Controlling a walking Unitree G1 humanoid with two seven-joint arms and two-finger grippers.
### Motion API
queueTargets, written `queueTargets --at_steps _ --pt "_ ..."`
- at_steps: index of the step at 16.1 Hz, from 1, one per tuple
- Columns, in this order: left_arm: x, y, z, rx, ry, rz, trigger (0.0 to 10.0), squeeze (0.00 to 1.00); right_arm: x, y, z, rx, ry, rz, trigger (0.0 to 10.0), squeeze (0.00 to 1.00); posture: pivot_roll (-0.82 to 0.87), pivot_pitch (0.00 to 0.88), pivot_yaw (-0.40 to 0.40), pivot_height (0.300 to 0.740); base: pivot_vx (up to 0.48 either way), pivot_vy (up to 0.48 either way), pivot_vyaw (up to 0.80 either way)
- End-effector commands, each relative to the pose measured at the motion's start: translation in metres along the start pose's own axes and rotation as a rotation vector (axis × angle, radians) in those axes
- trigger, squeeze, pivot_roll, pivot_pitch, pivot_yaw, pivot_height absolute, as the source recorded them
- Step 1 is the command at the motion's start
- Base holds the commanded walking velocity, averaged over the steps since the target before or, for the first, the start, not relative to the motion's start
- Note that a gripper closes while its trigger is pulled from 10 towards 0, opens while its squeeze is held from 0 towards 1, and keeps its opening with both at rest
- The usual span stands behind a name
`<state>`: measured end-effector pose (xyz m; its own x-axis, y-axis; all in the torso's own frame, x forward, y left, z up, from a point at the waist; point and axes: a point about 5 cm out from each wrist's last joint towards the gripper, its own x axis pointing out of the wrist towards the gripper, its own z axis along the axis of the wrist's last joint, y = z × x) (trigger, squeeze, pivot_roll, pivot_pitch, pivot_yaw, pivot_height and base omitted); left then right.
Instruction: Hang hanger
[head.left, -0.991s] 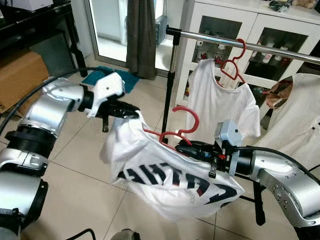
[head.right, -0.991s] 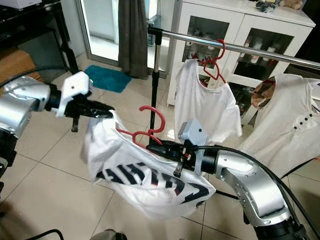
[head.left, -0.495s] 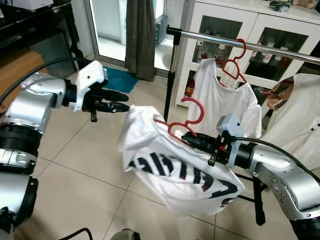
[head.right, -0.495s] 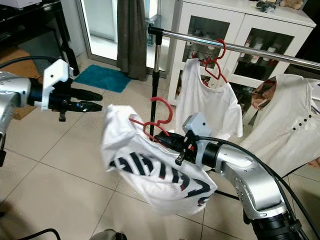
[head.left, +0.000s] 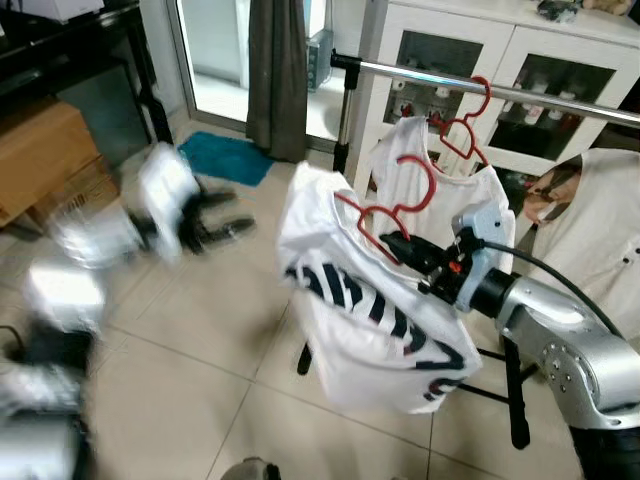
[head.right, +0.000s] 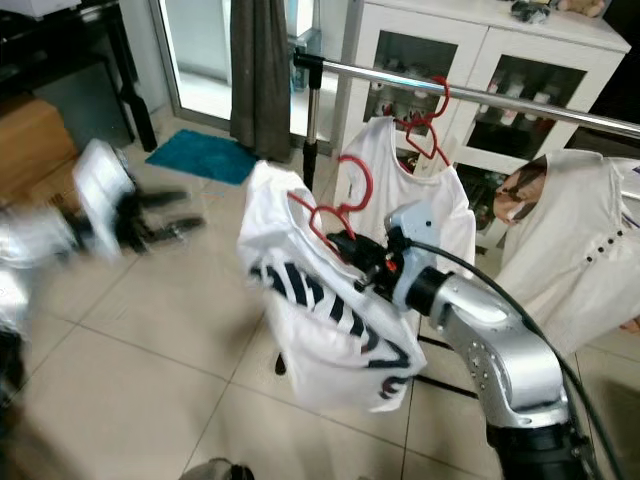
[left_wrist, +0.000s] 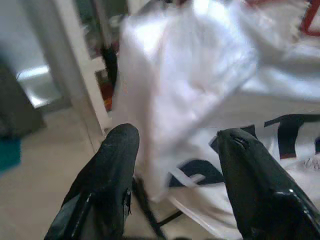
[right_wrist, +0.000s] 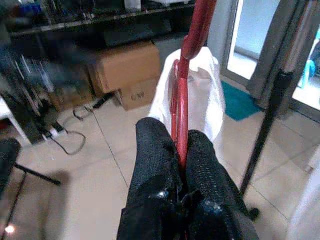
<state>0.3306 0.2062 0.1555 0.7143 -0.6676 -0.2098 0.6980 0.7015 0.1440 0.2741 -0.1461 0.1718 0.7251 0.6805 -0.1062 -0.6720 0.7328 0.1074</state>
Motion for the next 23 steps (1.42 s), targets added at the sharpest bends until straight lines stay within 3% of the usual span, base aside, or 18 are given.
queueTargets --at_steps 1,2,3,4,6,11,15,16,18,23 --pt "0.003 0.003 0.011 0.012 -0.077 0.097 10.0 1.00 -0.002 0.001 0.013 0.002 -0.045 -0.006 10.0 0.00 -0.08 0.000 -0.033 0.710 0.000 0.000 0.00" --pt "0.008 -0.003 0.006 -0.013 -0.119 0.145 10.0 0.68 -0.003 0.007 0.016 0.026 -0.063 0.018 10.0 0.00 -0.09 0.000 -0.032 0.710 0.000 0.000 0.00" --pt "0.008 -0.003 0.006 -0.013 -0.119 0.145 10.0 0.68 -0.003 0.007 0.016 0.026 -0.063 0.018 10.0 0.00 -0.09 0.000 -0.032 0.710 0.000 0.000 0.00" --pt "0.013 -0.004 0.001 -0.015 -0.130 0.213 10.0 0.00 -0.005 0.013 0.020 0.055 -0.076 0.062 10.0 0.00 -0.09 0.000 -0.026 0.710 0.000 0.000 0.00" --pt "0.016 -0.007 0.005 0.041 -0.163 0.258 10.0 0.00 -0.010 0.018 0.022 0.065 -0.068 0.097 10.0 0.00 -0.10 0.000 -0.014 0.710 0.000 0.000 0.00" --pt "0.025 -0.035 -0.009 -0.018 -0.157 0.093 10.0 0.00 -0.011 0.020 0.027 0.076 -0.077 0.101 10.0 0.00 -0.10 0.000 -0.014 0.710 0.000 0.000 0.00" --pt "0.026 -0.040 -0.014 -0.037 -0.150 0.130 10.0 0.00 -0.013 0.021 0.030 0.073 -0.076 0.111 10.0 0.00 -0.10 0.000 -0.017 0.710 0.000 0.000 0.00" --pt "0.026 -0.039 -0.015 -0.044 -0.150 0.133 7.0 0.00 -0.013 0.020 0.031 0.073 -0.076 0.112 10.0 0.00 -0.10 0.000 -0.019 0.710 0.000 0.000 0.00" --pt "0.025 -0.038 -0.016 -0.039 -0.149 0.138 0.0 0.00 -0.014 0.020 0.031 0.073 -0.077 0.114 10.0 0.00 -0.10 0.000 -0.020 0.710 0.000 0.000 0.00" --pt "0.021 -0.035 -0.015 -0.025 -0.150 0.142 0.0 0.00 -0.014 0.019 0.030 0.079 -0.076 0.106 10.0 0.00 -0.10 0.000 -0.017 0.710 0.000 0.000 0.00"
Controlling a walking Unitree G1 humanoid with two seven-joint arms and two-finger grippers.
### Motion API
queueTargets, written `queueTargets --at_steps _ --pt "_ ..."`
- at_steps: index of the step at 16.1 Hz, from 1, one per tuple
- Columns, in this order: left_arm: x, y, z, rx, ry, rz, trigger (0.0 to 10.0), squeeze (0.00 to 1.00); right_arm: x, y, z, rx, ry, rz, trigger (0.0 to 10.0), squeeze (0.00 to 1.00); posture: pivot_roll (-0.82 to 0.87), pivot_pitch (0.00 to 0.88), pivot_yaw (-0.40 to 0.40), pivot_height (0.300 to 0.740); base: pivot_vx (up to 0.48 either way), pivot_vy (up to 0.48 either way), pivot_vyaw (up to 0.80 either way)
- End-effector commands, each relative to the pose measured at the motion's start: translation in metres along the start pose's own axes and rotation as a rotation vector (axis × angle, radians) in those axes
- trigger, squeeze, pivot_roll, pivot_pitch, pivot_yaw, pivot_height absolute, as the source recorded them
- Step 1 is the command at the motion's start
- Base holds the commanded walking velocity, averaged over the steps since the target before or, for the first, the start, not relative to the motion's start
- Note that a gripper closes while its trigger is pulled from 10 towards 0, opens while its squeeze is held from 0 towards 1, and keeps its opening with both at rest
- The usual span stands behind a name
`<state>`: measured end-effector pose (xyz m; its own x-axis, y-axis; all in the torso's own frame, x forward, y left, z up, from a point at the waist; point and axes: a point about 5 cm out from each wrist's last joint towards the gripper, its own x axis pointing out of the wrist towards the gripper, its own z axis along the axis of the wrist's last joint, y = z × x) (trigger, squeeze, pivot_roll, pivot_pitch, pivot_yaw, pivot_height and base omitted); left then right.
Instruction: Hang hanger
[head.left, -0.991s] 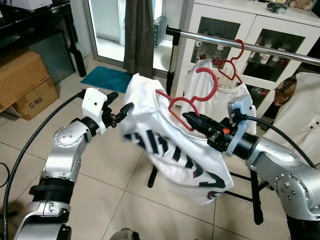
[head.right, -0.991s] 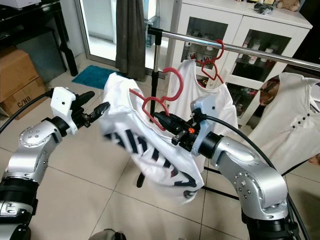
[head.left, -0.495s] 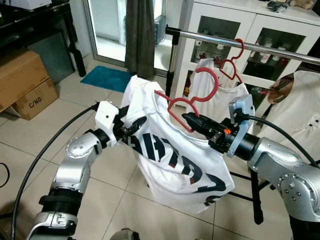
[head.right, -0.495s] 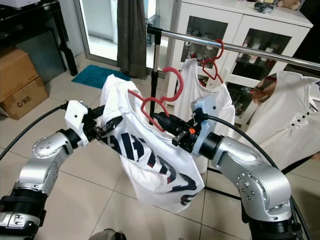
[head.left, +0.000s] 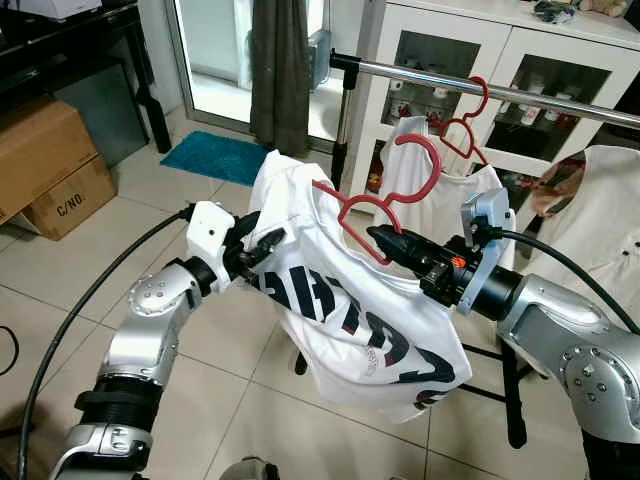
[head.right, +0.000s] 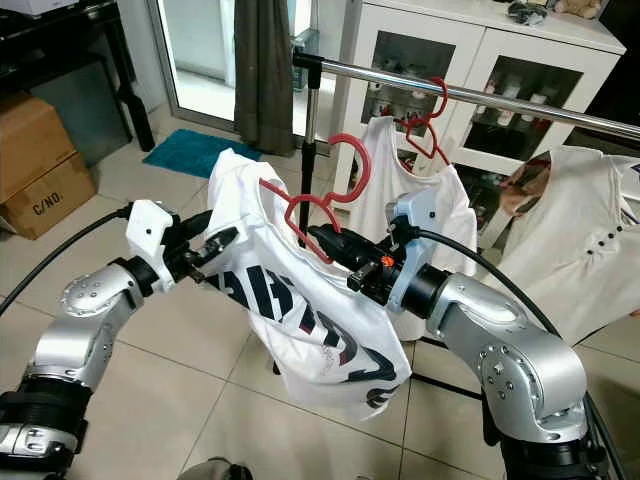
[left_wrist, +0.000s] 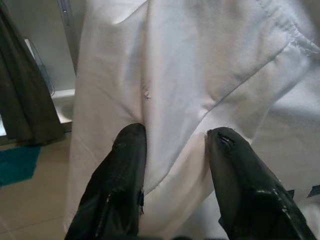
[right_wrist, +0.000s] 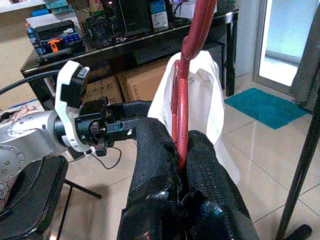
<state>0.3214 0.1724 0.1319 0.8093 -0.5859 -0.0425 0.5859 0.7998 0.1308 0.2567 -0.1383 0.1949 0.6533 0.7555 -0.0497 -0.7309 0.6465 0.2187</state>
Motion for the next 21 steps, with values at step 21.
queueTargets --at_steps 21 --pt "-0.038 0.064 0.036 -0.150 -0.179 0.118 0.0 0.00 -0.005 -0.005 0.007 -0.016 -0.029 -0.034 10.0 0.00 -0.08 0.000 -0.024 0.710 0.000 0.000 0.00"
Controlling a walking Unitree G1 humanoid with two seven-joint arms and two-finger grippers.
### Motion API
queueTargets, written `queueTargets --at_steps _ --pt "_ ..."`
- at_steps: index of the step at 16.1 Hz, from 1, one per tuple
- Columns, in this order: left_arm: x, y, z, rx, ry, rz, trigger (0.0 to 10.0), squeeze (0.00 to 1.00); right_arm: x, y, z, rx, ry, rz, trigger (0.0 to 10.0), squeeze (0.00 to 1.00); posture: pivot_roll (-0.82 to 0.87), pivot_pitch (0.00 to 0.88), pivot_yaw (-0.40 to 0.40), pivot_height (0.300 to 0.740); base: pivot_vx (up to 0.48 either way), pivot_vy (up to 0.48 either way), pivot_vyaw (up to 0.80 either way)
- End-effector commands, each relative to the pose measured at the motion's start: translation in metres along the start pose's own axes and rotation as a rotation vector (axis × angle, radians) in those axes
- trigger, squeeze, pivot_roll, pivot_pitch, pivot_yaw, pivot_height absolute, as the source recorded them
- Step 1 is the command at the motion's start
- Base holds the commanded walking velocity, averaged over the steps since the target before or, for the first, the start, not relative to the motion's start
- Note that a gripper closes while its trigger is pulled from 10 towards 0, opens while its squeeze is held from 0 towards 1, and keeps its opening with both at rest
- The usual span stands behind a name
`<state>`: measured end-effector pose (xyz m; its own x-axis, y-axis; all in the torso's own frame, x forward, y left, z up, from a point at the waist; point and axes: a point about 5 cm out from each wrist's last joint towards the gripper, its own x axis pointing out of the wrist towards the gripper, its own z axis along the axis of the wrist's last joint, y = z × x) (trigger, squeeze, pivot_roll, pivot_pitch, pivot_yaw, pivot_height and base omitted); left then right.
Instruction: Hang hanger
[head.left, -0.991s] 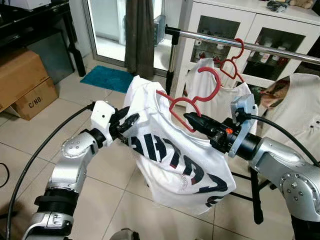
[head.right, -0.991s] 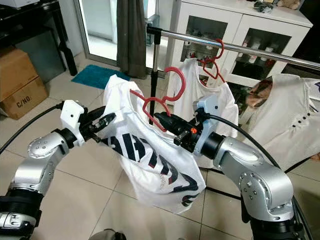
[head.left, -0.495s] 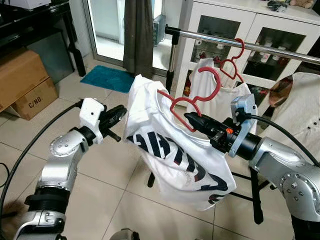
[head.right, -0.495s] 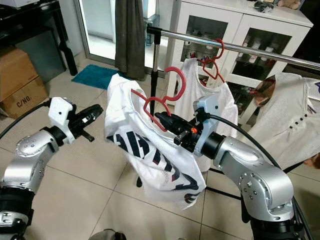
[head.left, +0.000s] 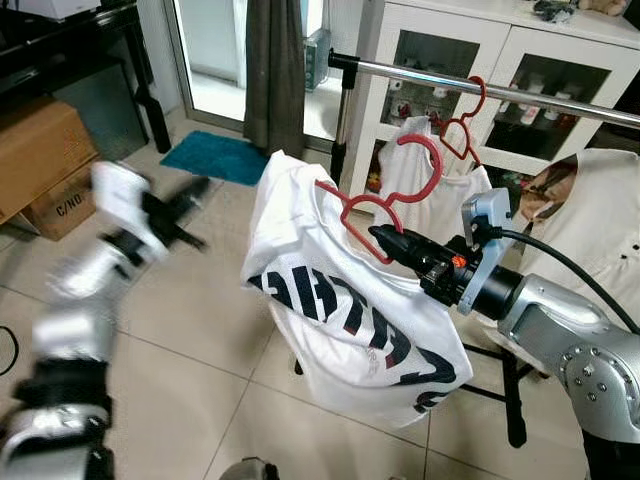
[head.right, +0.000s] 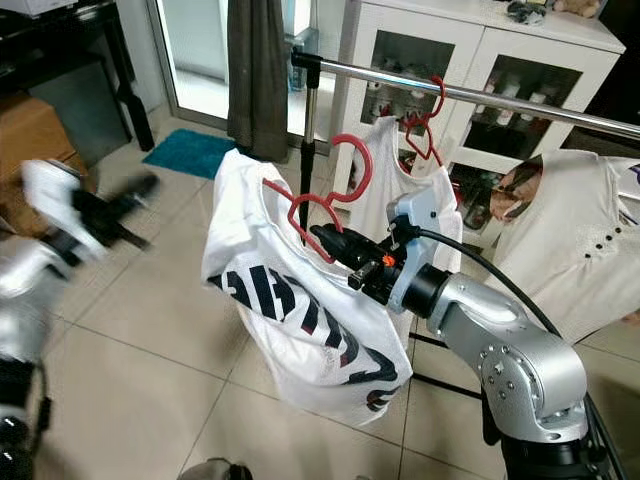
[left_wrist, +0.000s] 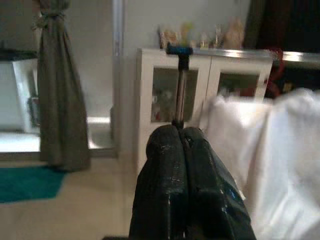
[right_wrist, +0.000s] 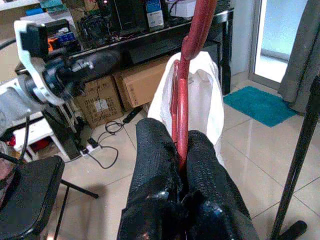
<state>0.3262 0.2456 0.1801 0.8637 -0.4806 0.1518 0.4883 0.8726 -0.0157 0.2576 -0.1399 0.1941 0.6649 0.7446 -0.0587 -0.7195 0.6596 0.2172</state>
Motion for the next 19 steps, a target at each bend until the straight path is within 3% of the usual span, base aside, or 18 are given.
queueTargets --at_steps 1,2,3,8,12,18,19 --pt "-0.002 -0.006 -0.004 -0.085 0.022 -0.084 10.0 0.00 -0.004 -0.003 0.007 -0.016 -0.034 -0.014 10.0 0.00 -0.08 0.000 -0.024 0.710 0.000 0.000 0.00" --pt "-0.007 -0.010 -0.006 -0.119 0.039 -0.166 10.0 0.00 -0.004 -0.003 0.008 -0.019 -0.033 -0.011 10.0 0.00 -0.08 0.000 -0.026 0.710 0.000 0.000 0.00" --pt "-0.011 -0.011 -0.008 -0.109 0.067 -0.213 10.0 1.00 -0.003 -0.002 0.008 -0.022 -0.034 -0.006 10.0 0.00 -0.08 0.000 -0.026 0.710 0.000 0.000 0.00" --pt "-0.021 -0.002 -0.011 -0.093 0.193 -0.351 10.0 1.00 -0.002 0.004 0.012 -0.040 -0.028 0.047 10.0 0.00 -0.08 0.000 -0.035 0.710 0.000 0.000 0.00" --pt "-0.016 -0.005 -0.012 -0.125 0.222 -0.426 10.0 1.00 -0.004 0.008 0.015 -0.053 -0.023 0.074 10.0 0.00 -0.09 0.000 -0.031 0.710 0.000 0.000 0.00" --pt "0.002 -0.012 -0.024 -0.055 0.273 -0.461 10.0 1.00 -0.005 0.015 0.019 -0.073 -0.015 0.110 10.0 0.00 -0.11 0.000 -0.022 0.710 0.000 0.000 0.00" --pt "0.005 -0.014 -0.028 -0.017 0.294 -0.457 10.0 0.87 -0.005 0.016 0.020 -0.076 -0.015 0.114 10.0 0.00 -0.11 0.000 -0.021 0.710 0.000 0.000 0.00"
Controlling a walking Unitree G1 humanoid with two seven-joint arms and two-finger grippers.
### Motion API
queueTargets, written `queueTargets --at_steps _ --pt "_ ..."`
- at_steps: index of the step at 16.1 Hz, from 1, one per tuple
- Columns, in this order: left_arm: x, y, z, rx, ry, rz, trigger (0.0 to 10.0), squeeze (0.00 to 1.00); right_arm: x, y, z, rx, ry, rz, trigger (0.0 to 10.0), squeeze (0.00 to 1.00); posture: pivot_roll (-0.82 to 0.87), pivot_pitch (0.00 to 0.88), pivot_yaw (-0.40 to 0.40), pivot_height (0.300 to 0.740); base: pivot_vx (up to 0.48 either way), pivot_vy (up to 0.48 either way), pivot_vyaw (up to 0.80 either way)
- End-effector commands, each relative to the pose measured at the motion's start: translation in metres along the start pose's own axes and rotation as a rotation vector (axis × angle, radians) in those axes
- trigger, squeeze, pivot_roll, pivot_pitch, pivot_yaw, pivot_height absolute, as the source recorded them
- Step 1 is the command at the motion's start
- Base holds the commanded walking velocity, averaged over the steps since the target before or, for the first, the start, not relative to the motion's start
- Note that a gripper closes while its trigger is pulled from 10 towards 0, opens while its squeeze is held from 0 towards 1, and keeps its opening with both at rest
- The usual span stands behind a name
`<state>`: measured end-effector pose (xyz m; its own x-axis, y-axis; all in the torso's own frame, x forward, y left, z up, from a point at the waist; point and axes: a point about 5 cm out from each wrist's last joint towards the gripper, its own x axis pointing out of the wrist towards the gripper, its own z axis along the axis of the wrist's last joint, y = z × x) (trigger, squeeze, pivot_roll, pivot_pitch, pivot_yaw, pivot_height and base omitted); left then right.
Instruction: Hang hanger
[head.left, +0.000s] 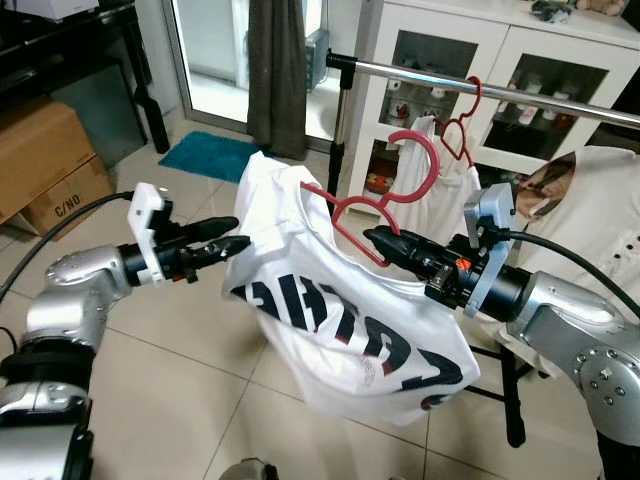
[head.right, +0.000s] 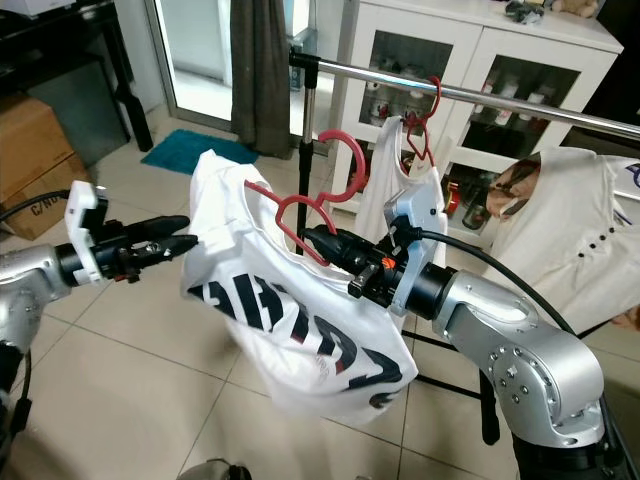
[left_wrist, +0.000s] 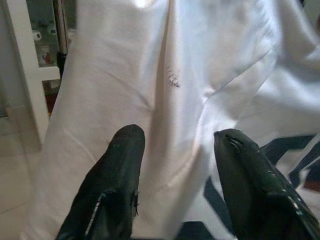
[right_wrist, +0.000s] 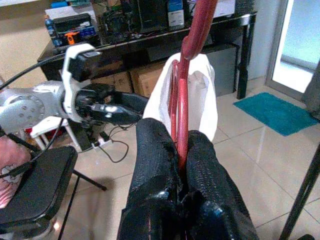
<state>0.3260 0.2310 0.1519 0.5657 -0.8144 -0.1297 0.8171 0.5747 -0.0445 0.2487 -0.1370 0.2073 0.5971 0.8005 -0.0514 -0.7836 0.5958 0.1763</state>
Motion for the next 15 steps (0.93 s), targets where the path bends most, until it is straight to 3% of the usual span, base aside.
queueTargets --at_steps 1,2,3,4,5,15 --pt "0.0073 -0.0011 -0.0016 0.037 0.037 -0.009 10.0 0.20 -0.0003 0.0052 0.0107 -0.032 -0.025 0.030 10.0 0.00 -0.11 0.000 -0.021 0.710 0.000 0.000 0.00" --pt "0.0081 -0.0015 -0.0024 0.037 0.040 -0.009 10.0 0.09 -0.0003 0.0053 0.0107 -0.032 -0.025 0.031 10.0 0.00 -0.11 0.000 -0.021 0.710 0.000 0.000 0.00" --pt "0.0111 -0.0026 -0.0039 0.033 0.035 -0.023 4.7 0.00 -0.0002 0.0052 0.0110 -0.033 -0.024 0.031 10.0 0.00 -0.11 0.000 -0.022 0.710 0.000 0.000 0.00" --pt "0.0124 -0.0032 -0.0040 0.031 0.031 -0.028 1.9 0.00 -0.0002 0.0051 0.0112 -0.033 -0.024 0.031 10.0 0.00 -0.11 0.000 -0.022 0.710 0.000 0.000 0.00" --pt "0.0139 -0.0038 -0.0039 0.028 0.023 -0.032 0.0 0.00 -0.0001 0.0050 0.0114 -0.034 -0.024 0.032 10.0 0.00 -0.11 0.000 -0.022 0.710 0.000 0.000 0.00" --pt "0.0163 -0.0023 -0.0052 0.028 0.006 -0.036 0.0 0.00 0.0002 0.0040 0.0108 -0.029 -0.021 0.024 10.0 0.00 -0.11 0.000 -0.021 0.710 0.000 0.000 0.00"
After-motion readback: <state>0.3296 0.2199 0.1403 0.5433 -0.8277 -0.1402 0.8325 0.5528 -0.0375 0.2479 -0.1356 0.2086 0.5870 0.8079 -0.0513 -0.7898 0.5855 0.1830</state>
